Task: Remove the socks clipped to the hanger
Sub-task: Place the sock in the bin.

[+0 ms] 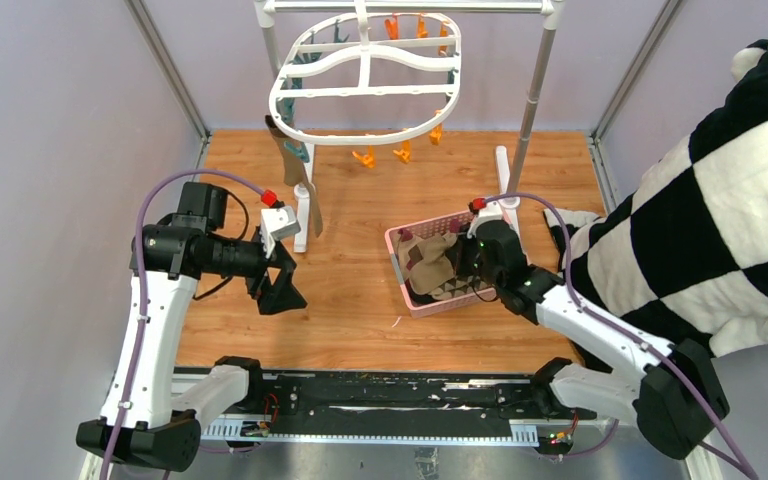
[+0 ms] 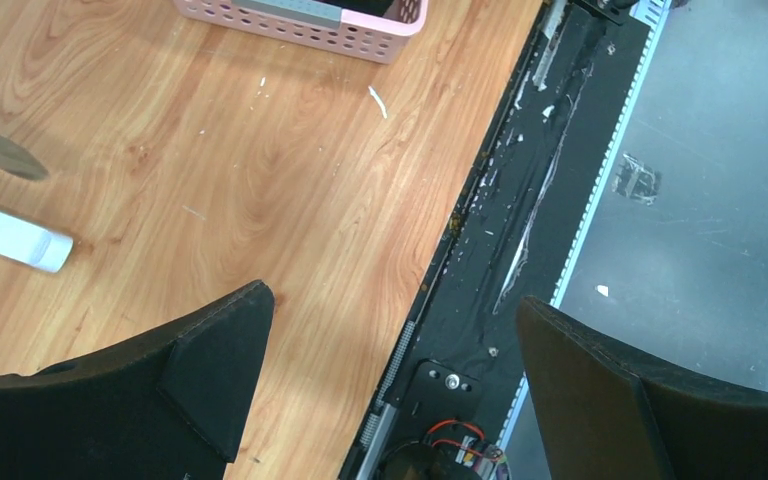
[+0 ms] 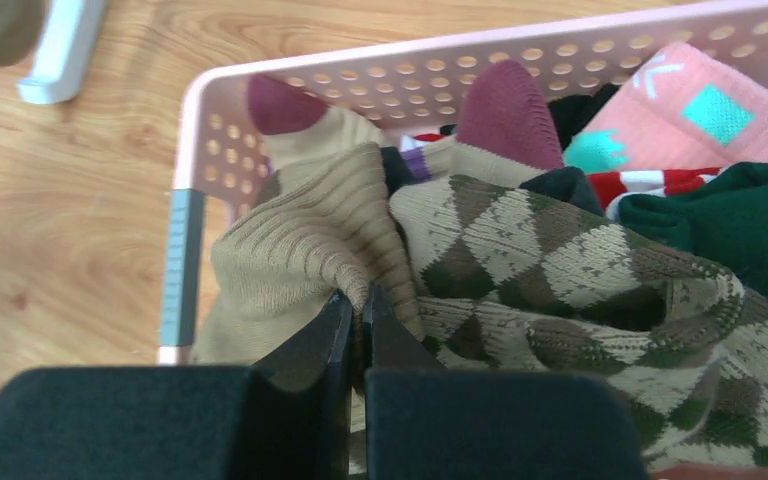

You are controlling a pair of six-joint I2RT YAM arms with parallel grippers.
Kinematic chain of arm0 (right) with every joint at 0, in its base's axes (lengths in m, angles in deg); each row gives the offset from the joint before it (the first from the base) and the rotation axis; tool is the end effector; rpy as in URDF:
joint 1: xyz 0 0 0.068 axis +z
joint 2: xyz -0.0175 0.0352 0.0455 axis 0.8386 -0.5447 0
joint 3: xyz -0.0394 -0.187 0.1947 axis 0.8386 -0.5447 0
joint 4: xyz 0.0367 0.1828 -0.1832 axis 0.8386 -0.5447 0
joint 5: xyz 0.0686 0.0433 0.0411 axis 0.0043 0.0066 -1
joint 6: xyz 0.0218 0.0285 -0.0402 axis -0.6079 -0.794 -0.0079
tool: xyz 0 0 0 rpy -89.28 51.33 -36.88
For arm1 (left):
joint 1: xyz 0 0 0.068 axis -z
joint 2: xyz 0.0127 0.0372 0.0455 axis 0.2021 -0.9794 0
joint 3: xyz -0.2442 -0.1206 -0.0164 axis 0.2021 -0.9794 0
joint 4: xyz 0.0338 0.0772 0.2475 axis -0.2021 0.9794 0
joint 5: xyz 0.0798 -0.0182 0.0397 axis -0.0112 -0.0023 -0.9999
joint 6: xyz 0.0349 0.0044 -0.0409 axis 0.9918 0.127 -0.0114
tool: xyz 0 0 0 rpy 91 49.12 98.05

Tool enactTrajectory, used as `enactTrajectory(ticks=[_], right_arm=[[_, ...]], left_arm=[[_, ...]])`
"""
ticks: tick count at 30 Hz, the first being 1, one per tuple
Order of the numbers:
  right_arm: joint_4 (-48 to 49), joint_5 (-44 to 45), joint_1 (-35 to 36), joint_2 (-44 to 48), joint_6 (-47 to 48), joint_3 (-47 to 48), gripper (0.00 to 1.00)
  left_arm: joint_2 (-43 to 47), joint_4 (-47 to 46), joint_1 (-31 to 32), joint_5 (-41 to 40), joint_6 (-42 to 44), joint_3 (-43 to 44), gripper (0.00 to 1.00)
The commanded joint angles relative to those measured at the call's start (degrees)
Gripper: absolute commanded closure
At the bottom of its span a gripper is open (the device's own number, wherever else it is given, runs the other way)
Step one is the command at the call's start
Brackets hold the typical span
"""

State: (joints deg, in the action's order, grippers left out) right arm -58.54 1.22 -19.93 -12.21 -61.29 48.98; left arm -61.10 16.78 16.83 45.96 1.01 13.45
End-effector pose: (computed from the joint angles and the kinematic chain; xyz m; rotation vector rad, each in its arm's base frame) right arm 0.1916 0.1401 0.2587 -0.1839 1.9793 0.5900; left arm 0.1317 -0.0396 0.3793 1.1514 2.0369 -0.8754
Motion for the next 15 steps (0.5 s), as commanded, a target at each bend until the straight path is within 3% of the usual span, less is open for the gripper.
enactTrajectory(ticks=[1,9,15], right_arm=[[0.8,3.4,-1.9,-5.8,1.0,1.5,0.98],[6.7,-0.3,-2.0,-19.0,-0.6,6.8,0.93],[7.2,5.9,-2.1,-19.5,-1.3,3.9,0.63]], left_arm=[[-0.2,-1.0,-0.8,-0.9,-2.1,1.9,0.00],[-0.2,-4.3,-4.2,-3.2,-6.3,1.9,0.00],[-1.3,-5.1,-14.0,-2.4,-6.5,0.2,0.00]])
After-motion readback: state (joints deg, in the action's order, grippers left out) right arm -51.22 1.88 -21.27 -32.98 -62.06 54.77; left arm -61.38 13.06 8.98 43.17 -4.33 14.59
